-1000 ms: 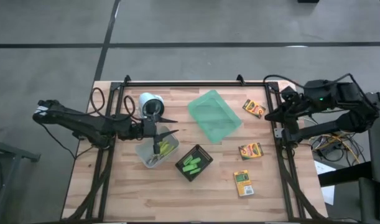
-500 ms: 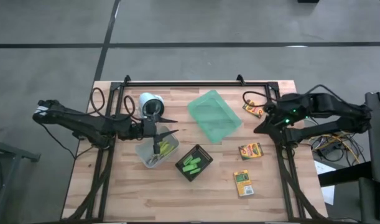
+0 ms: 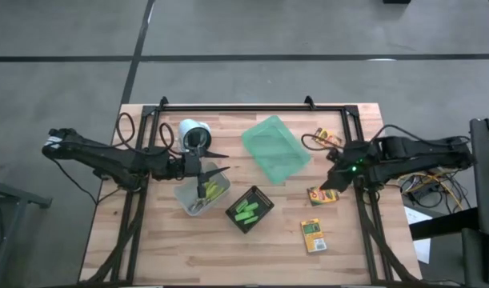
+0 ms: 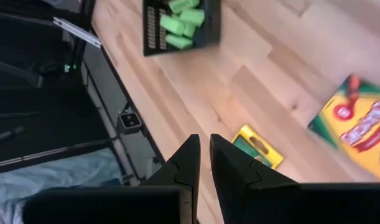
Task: Pick & Place School Supplies
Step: Put the crayon box into the light green bin
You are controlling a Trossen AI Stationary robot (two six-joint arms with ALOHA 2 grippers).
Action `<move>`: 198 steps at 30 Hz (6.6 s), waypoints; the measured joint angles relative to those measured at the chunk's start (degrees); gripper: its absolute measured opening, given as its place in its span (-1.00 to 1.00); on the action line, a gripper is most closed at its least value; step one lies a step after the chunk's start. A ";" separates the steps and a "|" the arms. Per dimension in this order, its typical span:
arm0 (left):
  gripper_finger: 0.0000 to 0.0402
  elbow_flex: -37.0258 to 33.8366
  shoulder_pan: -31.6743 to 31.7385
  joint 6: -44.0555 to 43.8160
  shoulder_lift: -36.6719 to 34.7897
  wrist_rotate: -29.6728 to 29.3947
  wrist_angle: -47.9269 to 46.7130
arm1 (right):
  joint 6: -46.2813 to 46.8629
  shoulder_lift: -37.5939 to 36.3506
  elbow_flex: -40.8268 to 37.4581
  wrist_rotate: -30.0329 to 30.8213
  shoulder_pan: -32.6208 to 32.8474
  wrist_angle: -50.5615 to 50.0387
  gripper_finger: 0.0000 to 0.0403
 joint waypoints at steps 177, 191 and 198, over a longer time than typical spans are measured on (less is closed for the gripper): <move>-0.27 -0.02 0.01 0.01 0.02 -0.01 -0.34 | 21.94 -6.31 -22.91 56.73 35.19 37.39 -0.96; -0.27 -0.02 0.02 0.01 0.02 -0.02 -0.34 | 3.55 -8.26 -13.68 56.49 20.28 36.23 -0.96; -0.27 -0.02 0.00 0.01 0.02 -0.02 -0.34 | 3.82 -8.13 -12.10 49.44 12.09 33.74 -0.96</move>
